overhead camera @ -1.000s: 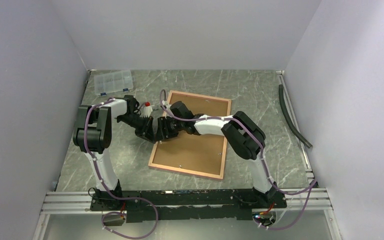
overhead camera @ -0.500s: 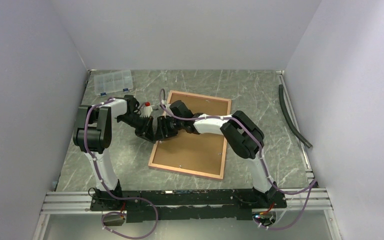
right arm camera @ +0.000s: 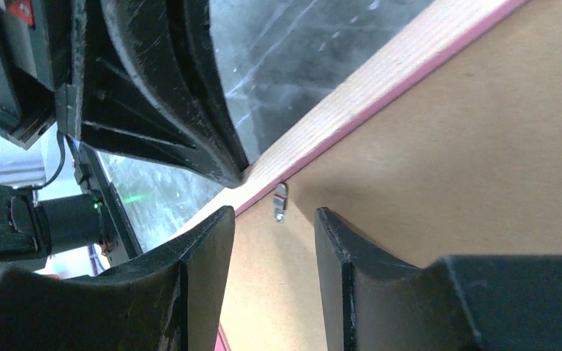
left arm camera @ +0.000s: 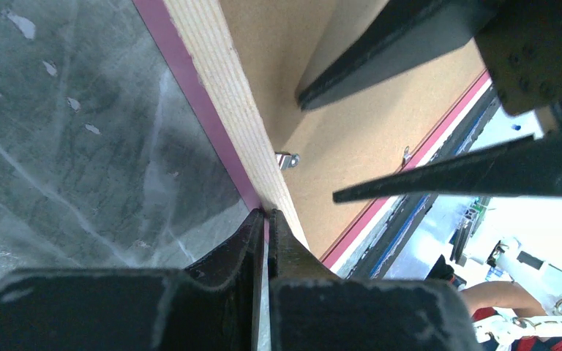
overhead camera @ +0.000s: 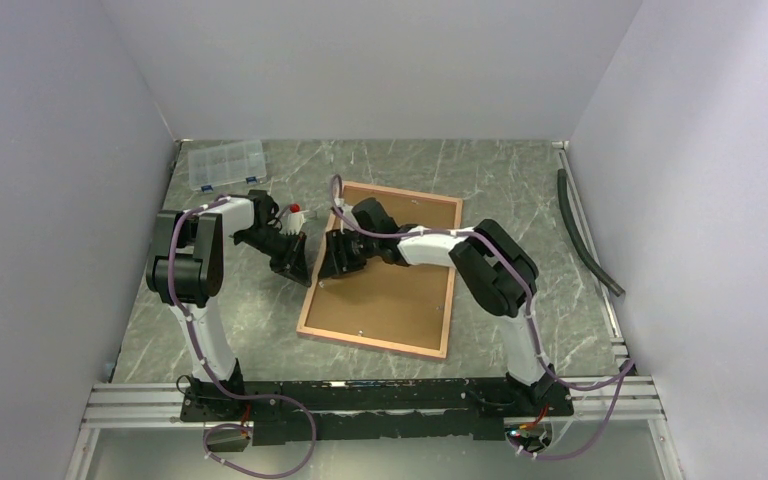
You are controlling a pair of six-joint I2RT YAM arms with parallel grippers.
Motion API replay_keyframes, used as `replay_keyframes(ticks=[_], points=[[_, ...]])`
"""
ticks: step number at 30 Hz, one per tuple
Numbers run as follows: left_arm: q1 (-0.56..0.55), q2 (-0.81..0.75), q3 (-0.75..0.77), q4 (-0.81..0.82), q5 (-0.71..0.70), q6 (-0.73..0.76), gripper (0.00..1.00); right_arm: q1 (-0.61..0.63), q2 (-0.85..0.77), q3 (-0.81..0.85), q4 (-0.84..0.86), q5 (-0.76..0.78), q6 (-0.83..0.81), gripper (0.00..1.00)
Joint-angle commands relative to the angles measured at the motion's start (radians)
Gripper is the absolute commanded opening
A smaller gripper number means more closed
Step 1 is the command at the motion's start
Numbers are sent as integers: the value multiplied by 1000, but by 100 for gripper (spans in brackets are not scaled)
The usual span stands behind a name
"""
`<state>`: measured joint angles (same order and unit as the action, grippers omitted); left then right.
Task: Put the photo into the frame
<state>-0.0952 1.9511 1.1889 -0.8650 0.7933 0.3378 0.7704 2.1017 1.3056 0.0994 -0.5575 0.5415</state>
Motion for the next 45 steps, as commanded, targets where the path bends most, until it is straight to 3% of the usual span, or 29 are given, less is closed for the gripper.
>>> replay_keyframes(ticks=[1,10,45], points=[[-18,3,3,43,-35,5,8,40,29,25,-10,-38,-33,47],[-18,-3,-3,44,-24,5,8,52,76,58,-33,-68,-40,40],[-18,-16,-13,44,-23,6,6,41,134,154,-70,-130,-86,34]])
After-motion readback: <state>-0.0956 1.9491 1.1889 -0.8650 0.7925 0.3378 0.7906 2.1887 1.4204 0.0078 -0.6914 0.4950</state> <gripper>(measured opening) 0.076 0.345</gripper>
